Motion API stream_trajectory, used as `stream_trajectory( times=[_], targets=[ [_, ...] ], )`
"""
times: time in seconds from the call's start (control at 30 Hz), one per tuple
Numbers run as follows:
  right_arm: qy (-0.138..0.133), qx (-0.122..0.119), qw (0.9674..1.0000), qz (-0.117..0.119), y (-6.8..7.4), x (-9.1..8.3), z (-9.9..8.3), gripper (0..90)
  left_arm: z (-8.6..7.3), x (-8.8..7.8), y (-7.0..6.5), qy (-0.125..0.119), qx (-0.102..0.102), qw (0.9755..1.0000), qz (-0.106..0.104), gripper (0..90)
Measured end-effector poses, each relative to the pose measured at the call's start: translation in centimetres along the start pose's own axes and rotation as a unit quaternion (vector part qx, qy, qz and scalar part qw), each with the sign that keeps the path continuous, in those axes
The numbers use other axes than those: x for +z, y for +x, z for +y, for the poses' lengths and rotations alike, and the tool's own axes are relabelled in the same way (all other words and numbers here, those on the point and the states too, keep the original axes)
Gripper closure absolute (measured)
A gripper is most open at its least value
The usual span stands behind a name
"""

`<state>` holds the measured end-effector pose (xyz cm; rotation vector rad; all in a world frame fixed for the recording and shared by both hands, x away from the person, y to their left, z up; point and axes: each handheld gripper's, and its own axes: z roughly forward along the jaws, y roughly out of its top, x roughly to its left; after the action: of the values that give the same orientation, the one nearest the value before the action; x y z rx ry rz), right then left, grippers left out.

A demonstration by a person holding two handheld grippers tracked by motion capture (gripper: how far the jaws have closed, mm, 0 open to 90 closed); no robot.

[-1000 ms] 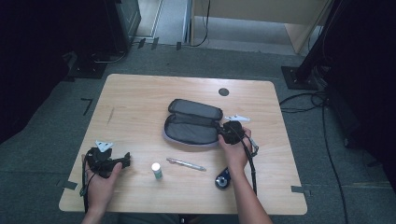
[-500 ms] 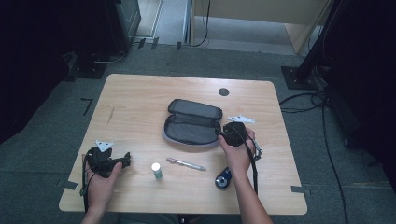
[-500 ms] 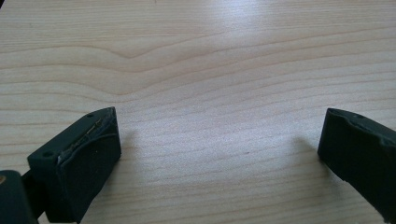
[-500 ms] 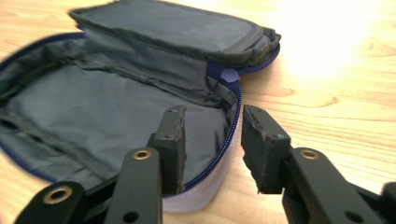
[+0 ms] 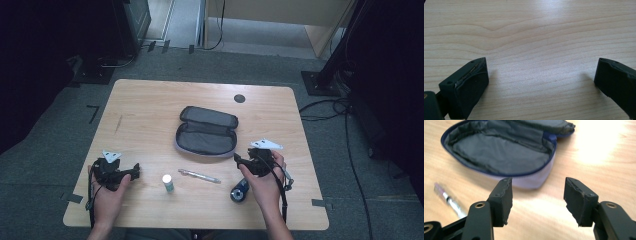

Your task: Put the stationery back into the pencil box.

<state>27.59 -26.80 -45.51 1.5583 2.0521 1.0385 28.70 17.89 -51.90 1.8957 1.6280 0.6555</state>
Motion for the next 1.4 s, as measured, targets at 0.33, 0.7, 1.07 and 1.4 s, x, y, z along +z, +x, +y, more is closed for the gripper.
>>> stream_trajectory(
  times=[0.33,0.7,1.07,1.4],
  targets=[
    [0.035,-0.01,0.9993,-0.002,0.4,-1.7,-3.0,30.4,-0.1,-0.1,-0.1,0.0,-0.001,1.0,-0.001,0.0],
    [0.057,0.008,0.9983,-0.01,0.7,-2.5,-6.2,23.8,-0.1,-0.1,-0.1,0.0,-0.001,1.0,-0.001,0.0],
    [0.081,-0.01,0.9967,0.002,2.7,-1.3,-7.2,22.3,0.0,0.0,-0.1,0.0,0.001,1.0,-0.001,0.0],
    [0.095,-0.056,0.9937,-0.02,3.8,-0.4,-8.1,29.0,0.0,0.0,-0.1,0.0,0.001,1.0,-0.001,0.0]
  ],
)
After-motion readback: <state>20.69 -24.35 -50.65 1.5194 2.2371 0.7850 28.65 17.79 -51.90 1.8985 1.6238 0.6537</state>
